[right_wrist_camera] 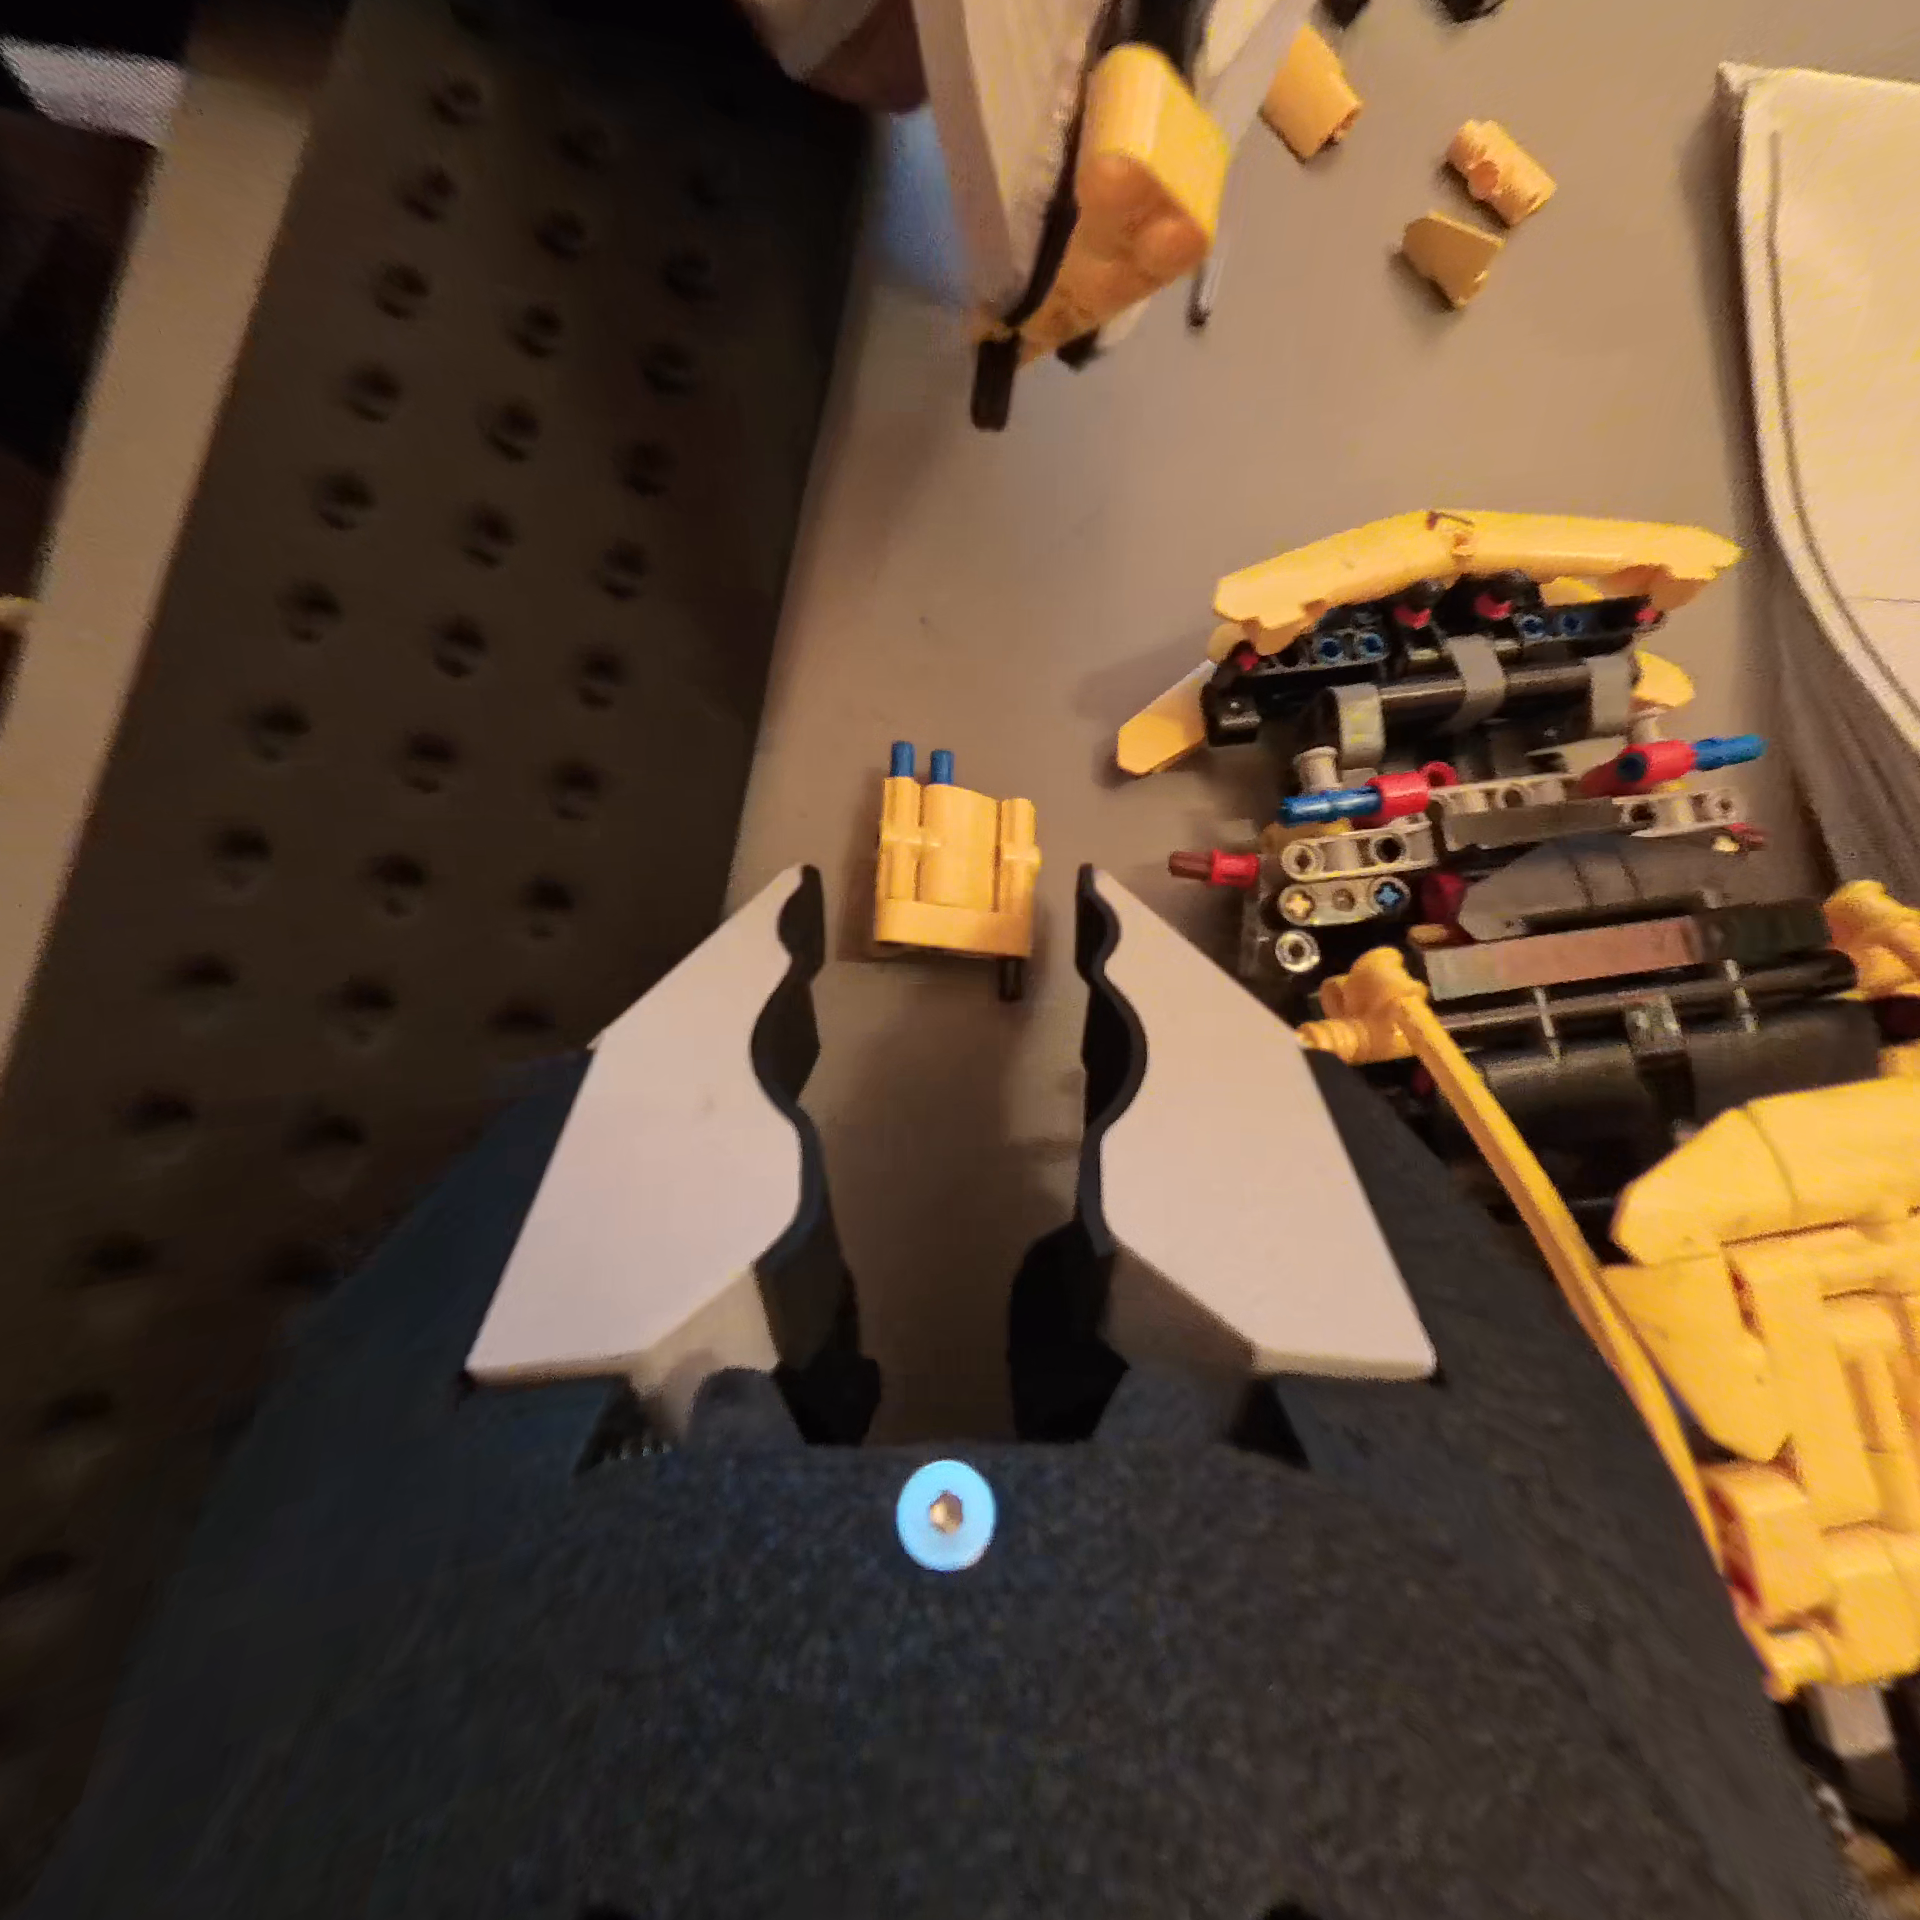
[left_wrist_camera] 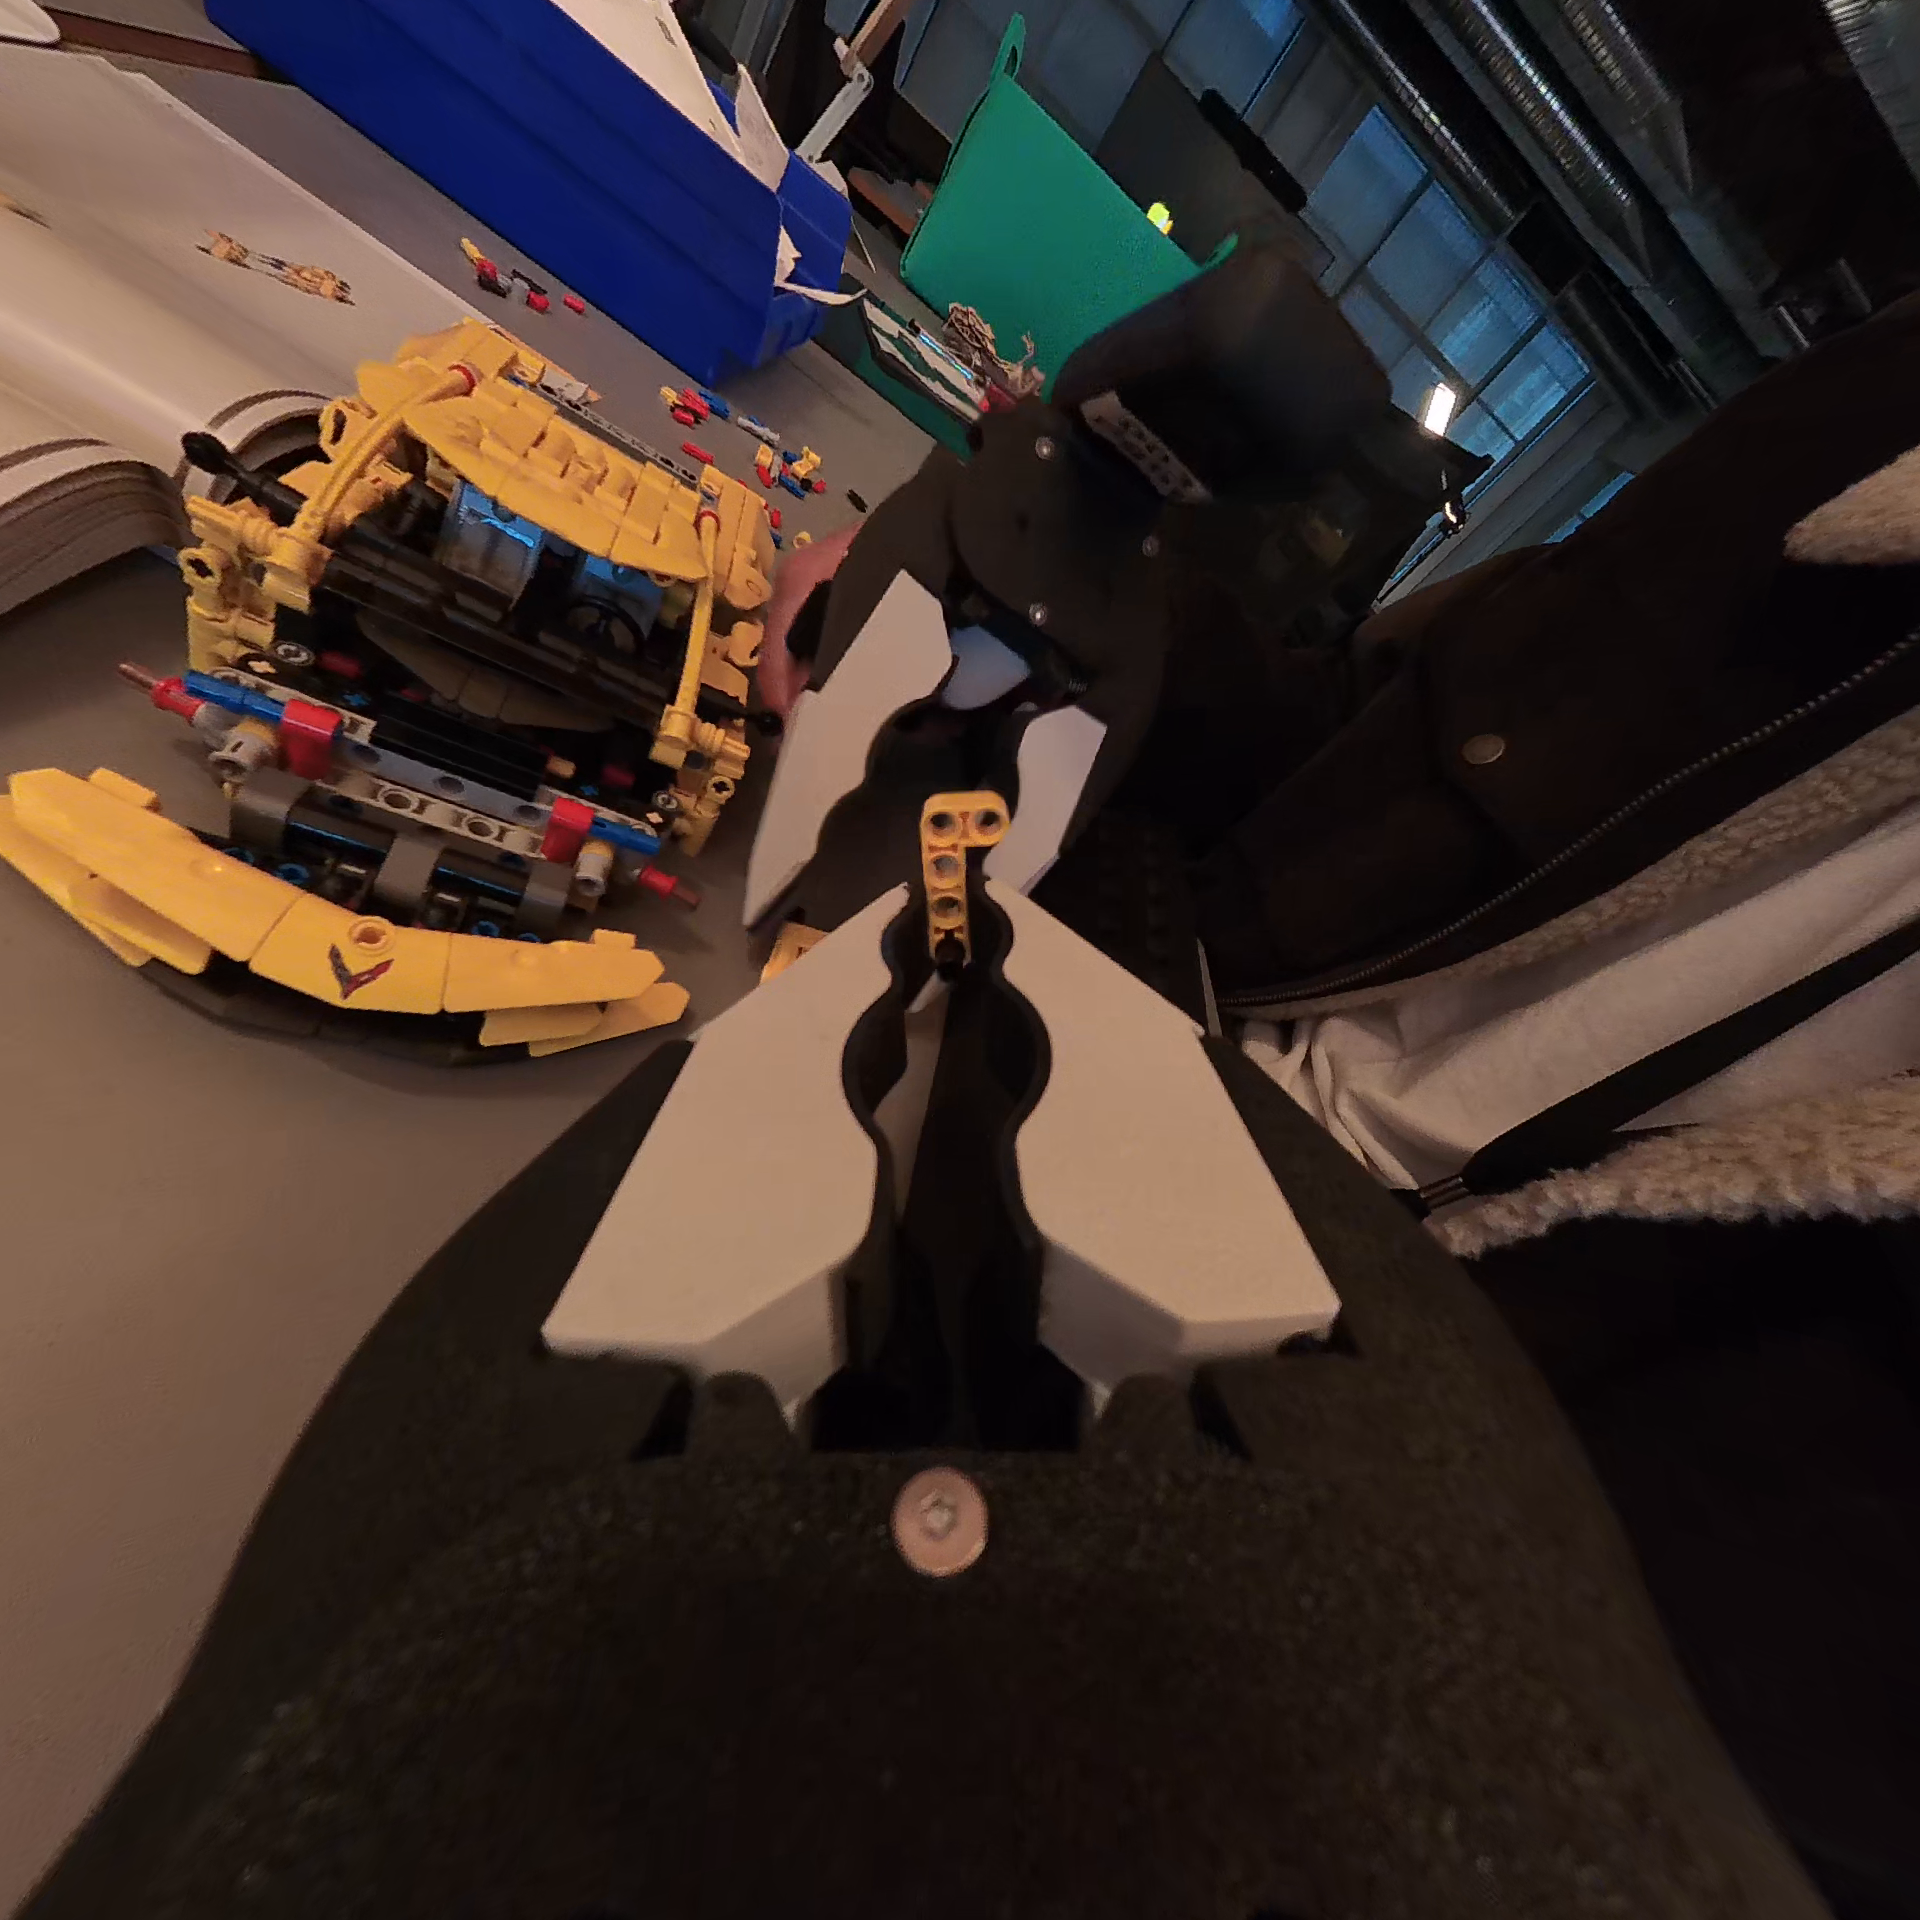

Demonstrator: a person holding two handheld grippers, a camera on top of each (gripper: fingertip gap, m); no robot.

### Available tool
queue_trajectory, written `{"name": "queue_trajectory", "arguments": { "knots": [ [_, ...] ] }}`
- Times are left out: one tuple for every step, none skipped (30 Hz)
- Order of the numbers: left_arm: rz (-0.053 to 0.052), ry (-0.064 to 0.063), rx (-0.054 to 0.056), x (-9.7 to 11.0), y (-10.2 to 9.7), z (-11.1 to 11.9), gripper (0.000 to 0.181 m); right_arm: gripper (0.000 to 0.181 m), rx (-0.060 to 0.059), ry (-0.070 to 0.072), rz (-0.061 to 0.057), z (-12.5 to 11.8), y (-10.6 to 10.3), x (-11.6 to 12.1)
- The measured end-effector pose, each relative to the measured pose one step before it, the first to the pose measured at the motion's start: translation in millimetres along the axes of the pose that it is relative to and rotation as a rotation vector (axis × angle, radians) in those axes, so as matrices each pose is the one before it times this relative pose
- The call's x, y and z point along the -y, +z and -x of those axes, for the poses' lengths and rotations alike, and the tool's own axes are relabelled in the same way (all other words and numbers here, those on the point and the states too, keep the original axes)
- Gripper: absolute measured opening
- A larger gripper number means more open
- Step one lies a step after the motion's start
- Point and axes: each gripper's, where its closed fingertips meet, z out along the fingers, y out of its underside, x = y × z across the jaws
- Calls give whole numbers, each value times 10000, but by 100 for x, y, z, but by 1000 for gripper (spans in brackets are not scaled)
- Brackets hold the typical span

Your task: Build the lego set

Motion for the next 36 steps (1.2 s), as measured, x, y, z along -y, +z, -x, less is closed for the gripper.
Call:
{"name": "queue_trajectory", "arguments": {
  "knots": [
    [7, 5, 1, -9, 9, 3, 7, 48, -144, -91, 153, -121, 223, -186],
    [9, 13, 6, -19, 6, -13, 7, 48, 71, 58, 37, 117, 223, -55],
    [5, 2, -1, -5, 10, -1, 7, 48, 118, 189, -1, 109, 267, -8],
    [-2, -11, 0, -2, -4, 4, 7, 47, 139, 214, 37, 148, 314, -30],
    [-18, -6, 1, 38, -17, 7, 7, 40, -216, 263, -55, -386, 54, 134],
    [-43, 3, -9, 59, -43, -26, 7, 31, -252, -12, 119, -498, -89, -92],
    [-60, 9, -15, 88, -61, -34, 7, 31, 163, 110, 100, 47, -91, -80],
    [-89, 11, -1, 134, -70, -15, 7, 31, 545, 434, -93, 443, -179, 190],
    [-102, 35, 22, 147, -86, -4, 7, 31, 567, 614, -361, 385, -333, 606],
    [-100, 155, -22, 166, -57, -159, 7, 31, 465, 502, -563, 303, -516, 921],
    [-117, 410, -62, 196, -24, -394, 7, 31, 658, 440, -690, 670, -639, 1162],
    [-121, 689, -44, 219, 42, -571, 7, 31, 911, 556, -765, 1015, -651, 1322],
    [-125, 848, 71, 224, 94, -494, 7, 31, 821, 677, -740, 808, -587, 1261],
    [-139, 879, 176, 213, 95, -317, 7, 31, 930, 721, -600, 883, -491, 955],
    [-141, 837, 164, 158, 103, -261, 7, 31, 912, 796, -312, 825, -400, 467],
    [-162, 741, -59, 164, 113, -520, 7, 31, 424, 623, -71, 184, -306, 61],
    [-160, 548, -100, 206, 153, -551, 7, 30, 226, 362, 22, 19, -201, -137],
    [-35, 465, -28, 49, 178, -373, 7, 31, 296, 355, 73, 226, -133, -164],
    [68, 406, -9, -99, 180, -282, 7, 30, 330, 323, 16, 334, -89, -38],
    [94, 321, -49, -212, 212, -280, 7, 30, 235, 294, 105, 198, -19, -179],
    [119, 283, -132, -309, 282, -382, 7, 30, 155, 188, 177, 100, 45, -312],
    [114, 296, -108, -316, 296, -326, 7, 30, 261, 107, 131, 293, 98, -262],
    [151, 240, -7, -339, 262, -152, 7, 30, 287, 176, 243, 346, 149, -426],
    [153, 133, 0, -276, 177, -69, 7, 30, 180, 48, 201, 160, 180, -369],
    [92, 25, -31, -168, 89, -45, 7, 30, 39, 26, 177, -59, 139, -324],
    [31, -45, -22, -73, 40, -12, 7, 30, 139, 34, 62, 72, 71, -144],
    [-60, -14, -67, 60, 10, -98, 7, 30, 127, 29, -6, 66, 23, 0],
    [43, 65, 34, -38, 1, 31, 7, 30, -9, -4, 5, -119, 0, -10],
    [83, 98, 67, -122, 17, 52, 7, 30, -46, -6, -20, -142, -76, 12],
    [-10, 44, -20, -7, 51, -89, 7, 30, -26, -73, -5, -32, -64, -4],
    [-10, 63, -20, 30, 17, -82, 7, 30, -116, -267, 52, 4, 34, -70],
    [-36, 94, -5, 83, -33, -70, 7, 30, -229, -480, 70, 5, 107, -62],
    [-29, 168, 35, 75, -38, -19, 7, 30, -268, -481, 63, -25, 60, -25],
    [-24, 265, 61, 59, 6, -27, 7, 30, -298, -508, 34, -78, -30, 15],
    [-133, 308, 17, 151, 24, -107, 7, 31, -250, -487, 1, 4, -93, 36],
    [-119, 300, 3, 131, 23, -85, 7, 31, -215, -325, -47, -9, -142, 87]
  ]
}}
